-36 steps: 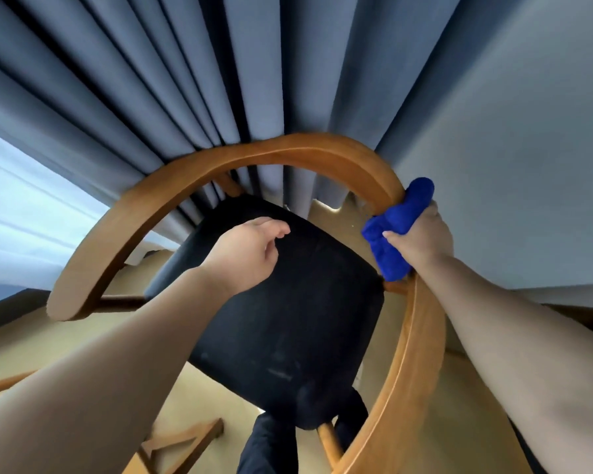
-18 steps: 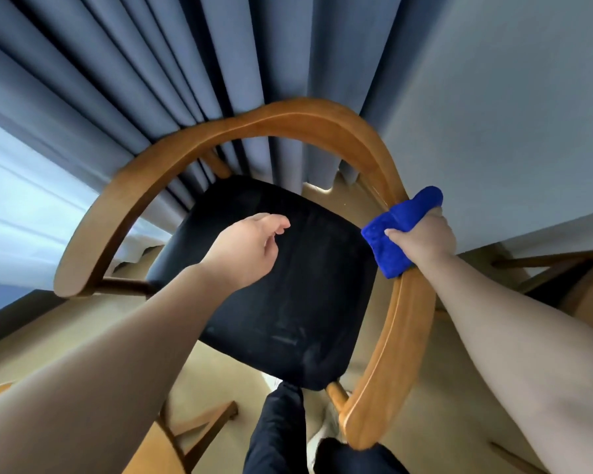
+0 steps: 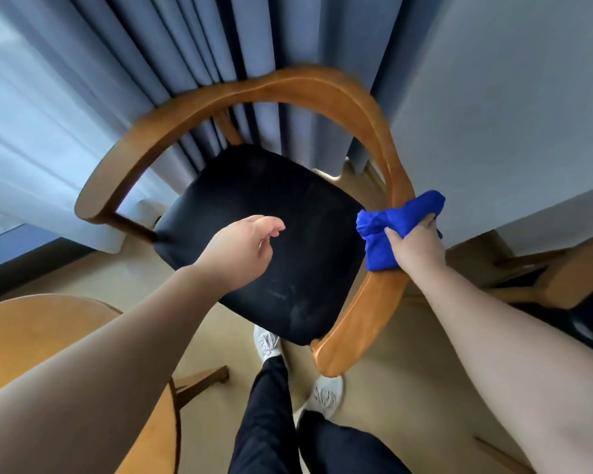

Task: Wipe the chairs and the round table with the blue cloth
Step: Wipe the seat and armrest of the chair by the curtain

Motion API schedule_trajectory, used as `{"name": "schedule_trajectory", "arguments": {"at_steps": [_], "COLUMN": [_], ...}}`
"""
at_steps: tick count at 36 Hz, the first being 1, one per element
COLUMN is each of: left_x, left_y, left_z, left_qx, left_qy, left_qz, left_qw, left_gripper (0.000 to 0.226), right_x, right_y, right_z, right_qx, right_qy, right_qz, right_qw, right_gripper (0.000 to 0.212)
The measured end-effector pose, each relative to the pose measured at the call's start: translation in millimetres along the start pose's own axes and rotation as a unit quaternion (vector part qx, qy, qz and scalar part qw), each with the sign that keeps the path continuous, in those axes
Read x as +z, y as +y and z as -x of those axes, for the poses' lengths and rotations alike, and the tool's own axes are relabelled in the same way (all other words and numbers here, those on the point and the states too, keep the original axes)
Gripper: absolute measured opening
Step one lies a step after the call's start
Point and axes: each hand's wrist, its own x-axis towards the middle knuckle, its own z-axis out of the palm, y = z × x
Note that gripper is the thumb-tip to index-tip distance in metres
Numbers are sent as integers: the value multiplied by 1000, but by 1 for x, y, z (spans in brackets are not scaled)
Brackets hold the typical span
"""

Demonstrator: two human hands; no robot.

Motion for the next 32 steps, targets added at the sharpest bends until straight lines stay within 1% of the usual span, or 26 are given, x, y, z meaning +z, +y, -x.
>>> {"name": "schedule_trajectory", "arguments": {"at_steps": [4, 6, 12, 17, 22, 26, 29, 32], "left_x": [-3, -5, -14, -16, -18, -23, -27, -35], "left_y": [10, 16, 25, 24, 27, 29, 31, 33], "left_z": [20, 28, 48, 52, 50, 50, 49, 47], "left_qx": [-5, -11, -14, -6, -3, -7, -12, -18], "left_qy": [-4, -5, -20, -23, -32, -41, -49, -41], "left_qz": [-2, 1, -11, -14, -22, -21, -21, -20], "left_qw": [1000, 1000, 1000, 1000, 999, 999, 999, 999], "left_gripper": [33, 34, 33, 33, 35, 36, 37, 37], "right_x": [4, 6, 20, 34, 46, 44, 38, 29], "right_y": [15, 21, 40, 51, 54, 50, 46, 45], "right_z": [29, 47, 106, 151, 192, 210, 209, 202], "right_qx": [-9, -14, -29, -45, -56, -55, -56, -65], "right_qy": [-27, -40, -58, -74, -95, -111, -114, -106], "right_qz": [-2, -7, -55, -85, -62, -27, -22, -32], "right_qw": [1000, 999, 996, 993, 992, 992, 992, 992], "right_gripper": [94, 93, 89, 91, 96, 90, 86, 72]}}
